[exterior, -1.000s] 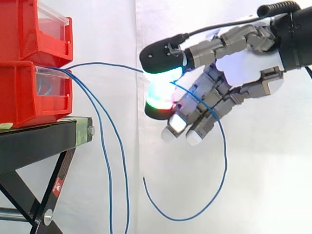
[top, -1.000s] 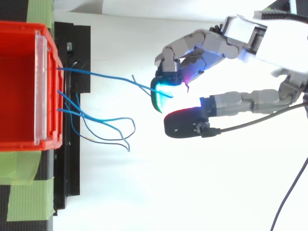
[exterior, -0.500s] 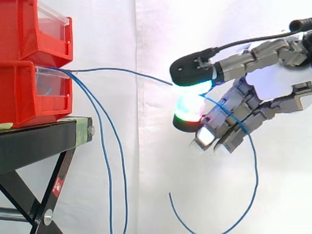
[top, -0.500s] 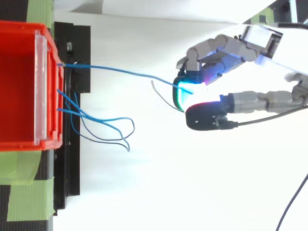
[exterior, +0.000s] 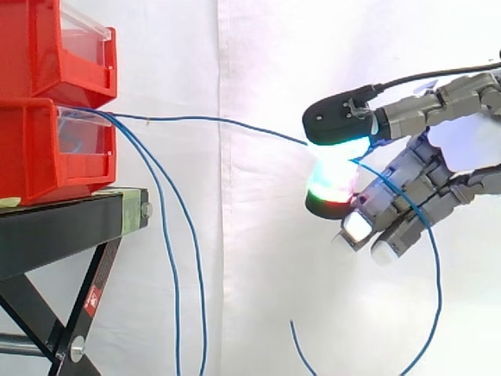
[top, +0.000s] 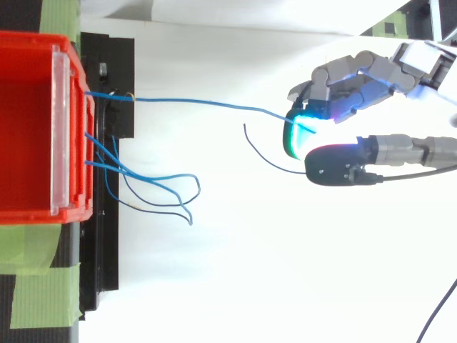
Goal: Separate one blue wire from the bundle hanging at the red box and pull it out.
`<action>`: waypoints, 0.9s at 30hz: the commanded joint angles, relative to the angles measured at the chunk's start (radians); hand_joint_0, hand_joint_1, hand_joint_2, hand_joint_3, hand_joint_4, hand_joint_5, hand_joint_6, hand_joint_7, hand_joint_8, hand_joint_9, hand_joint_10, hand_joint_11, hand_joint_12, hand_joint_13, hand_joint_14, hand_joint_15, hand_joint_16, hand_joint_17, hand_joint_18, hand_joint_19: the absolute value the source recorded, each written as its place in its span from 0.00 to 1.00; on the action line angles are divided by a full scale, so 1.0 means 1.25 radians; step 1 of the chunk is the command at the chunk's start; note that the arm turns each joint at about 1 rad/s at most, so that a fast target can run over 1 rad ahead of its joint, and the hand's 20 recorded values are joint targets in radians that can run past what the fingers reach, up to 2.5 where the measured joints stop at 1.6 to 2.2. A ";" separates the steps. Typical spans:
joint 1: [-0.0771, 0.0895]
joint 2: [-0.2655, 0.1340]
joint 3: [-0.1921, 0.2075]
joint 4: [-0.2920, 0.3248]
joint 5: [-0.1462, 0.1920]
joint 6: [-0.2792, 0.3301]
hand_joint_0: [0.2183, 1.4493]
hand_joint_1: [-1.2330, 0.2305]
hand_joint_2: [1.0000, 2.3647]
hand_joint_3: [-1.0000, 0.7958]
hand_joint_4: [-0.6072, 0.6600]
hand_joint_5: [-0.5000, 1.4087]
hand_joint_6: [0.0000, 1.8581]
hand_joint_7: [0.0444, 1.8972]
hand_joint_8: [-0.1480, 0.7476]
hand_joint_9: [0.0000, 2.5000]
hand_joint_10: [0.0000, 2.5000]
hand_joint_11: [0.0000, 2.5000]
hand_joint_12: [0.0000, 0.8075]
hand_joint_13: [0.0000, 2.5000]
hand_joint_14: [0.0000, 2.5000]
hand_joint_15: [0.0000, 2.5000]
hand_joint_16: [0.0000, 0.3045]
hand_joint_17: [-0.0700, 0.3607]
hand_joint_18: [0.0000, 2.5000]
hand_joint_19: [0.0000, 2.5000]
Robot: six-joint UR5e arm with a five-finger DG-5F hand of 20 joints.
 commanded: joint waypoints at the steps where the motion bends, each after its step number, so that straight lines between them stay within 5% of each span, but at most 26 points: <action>1: 0.004 0.000 -0.012 0.018 0.018 0.065 0.30 0.29 0.01 0.53 0.47 0.21 0.46 0.67 0.55 0.36 0.01 0.32 0.55 0.16 0.00 0.12 0.20 0.49 0.25 0.17; 5: 0.004 -0.001 -0.012 0.039 0.016 0.065 0.30 0.29 0.01 0.53 0.47 0.21 0.46 0.67 0.55 0.36 0.01 0.32 0.55 0.16 0.00 0.12 0.20 0.49 0.25 0.17; 14: 0.004 -0.001 -0.012 0.105 0.016 -0.034 0.30 0.29 0.01 0.53 0.47 0.21 0.46 0.66 0.55 0.36 0.01 0.32 0.55 0.16 0.00 0.12 0.20 0.49 0.26 0.17; 27: 0.004 -0.001 -0.012 0.107 0.016 -0.064 0.31 0.29 0.01 0.53 0.47 0.21 0.46 0.66 0.55 0.36 0.01 0.32 0.55 0.16 0.00 0.12 0.20 0.49 0.26 0.17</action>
